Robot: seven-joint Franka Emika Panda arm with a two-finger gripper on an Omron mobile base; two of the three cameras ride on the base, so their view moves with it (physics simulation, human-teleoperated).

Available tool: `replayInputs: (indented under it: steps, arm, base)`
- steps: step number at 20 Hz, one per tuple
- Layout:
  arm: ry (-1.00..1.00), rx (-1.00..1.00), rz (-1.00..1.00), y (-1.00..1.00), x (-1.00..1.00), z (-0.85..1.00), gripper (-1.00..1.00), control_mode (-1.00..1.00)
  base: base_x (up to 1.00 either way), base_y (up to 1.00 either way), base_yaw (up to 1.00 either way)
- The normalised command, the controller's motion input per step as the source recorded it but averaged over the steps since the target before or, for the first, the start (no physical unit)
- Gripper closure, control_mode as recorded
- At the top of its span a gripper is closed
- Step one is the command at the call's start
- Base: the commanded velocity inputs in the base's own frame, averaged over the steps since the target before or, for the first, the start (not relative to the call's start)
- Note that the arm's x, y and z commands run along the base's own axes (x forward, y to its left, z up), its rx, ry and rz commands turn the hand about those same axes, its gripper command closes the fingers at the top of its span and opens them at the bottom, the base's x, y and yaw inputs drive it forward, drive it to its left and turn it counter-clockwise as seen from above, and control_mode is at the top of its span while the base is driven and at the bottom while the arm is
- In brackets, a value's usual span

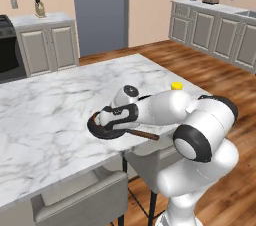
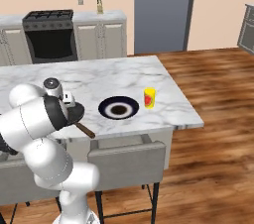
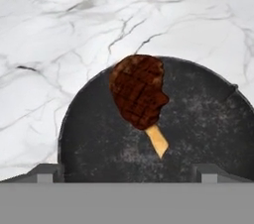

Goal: Pick up the pan with the steak in it and place it on the dining table. Then place the steak on the plate.

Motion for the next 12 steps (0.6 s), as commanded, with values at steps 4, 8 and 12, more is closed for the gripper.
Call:
replayInputs:
  steps: [4,8,12]
  arm:
    - [0.01,0.0,0.0,0.0,-0.01,-0.21,-1.0,-1.0]
    - [0.0,0.0,0.0,-0.06,0.0,-0.31,-1.0,-1.0]
    - [0.0,0.0,0.0,-0.08,0.16,-0.18,-1.0,-1.0]
  base:
    - [0.0,0.0,0.0]
    - [0.0,0.0,0.0]
    - [0.0,0.0,0.0]
